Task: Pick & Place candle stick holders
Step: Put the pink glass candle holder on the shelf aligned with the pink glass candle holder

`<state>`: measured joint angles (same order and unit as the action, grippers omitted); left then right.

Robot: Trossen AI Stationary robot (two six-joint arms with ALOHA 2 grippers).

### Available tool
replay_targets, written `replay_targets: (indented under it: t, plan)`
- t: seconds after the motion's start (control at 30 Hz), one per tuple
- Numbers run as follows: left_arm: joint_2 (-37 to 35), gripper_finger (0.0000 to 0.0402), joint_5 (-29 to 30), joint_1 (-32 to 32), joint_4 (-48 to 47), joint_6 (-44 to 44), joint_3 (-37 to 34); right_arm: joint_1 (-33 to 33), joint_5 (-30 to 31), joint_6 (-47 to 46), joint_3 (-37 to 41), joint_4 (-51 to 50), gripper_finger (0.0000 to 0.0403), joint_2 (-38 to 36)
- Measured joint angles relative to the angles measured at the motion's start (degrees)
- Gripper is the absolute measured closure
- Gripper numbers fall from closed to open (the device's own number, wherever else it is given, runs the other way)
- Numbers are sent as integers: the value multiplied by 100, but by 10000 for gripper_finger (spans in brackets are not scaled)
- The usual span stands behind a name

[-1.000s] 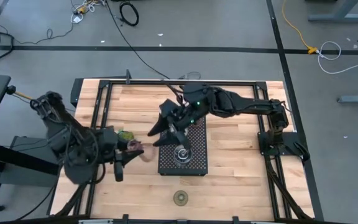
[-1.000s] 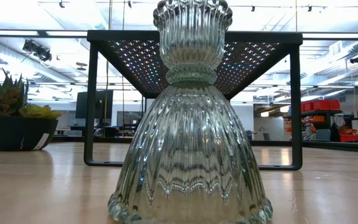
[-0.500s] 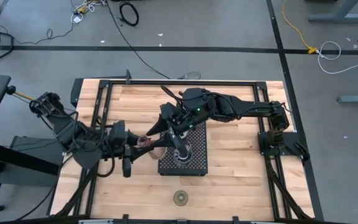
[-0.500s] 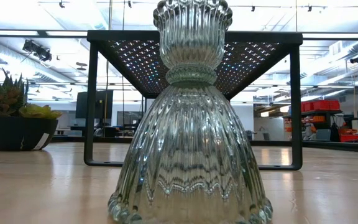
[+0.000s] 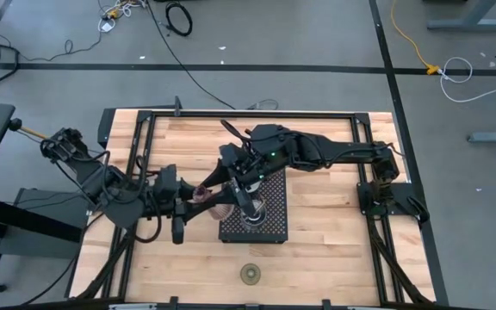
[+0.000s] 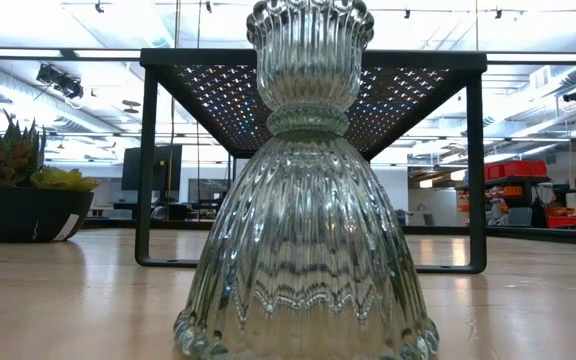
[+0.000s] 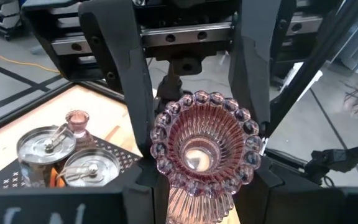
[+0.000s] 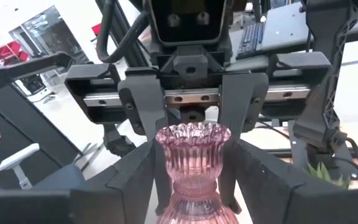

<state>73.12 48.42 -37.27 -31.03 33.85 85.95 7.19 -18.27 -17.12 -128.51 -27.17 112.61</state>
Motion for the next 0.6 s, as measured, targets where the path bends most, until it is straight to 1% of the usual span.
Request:
replay_targets:
  t: [0.3, 0.6]
  plan:
    - [0, 270, -33, 15, -11, -8, 0, 35, 11, 27, 0, 60, 205, 12]
    - [4, 270, -48, 13, -40, -9, -2, 100, 27, 144, 0, 70, 206, 67]
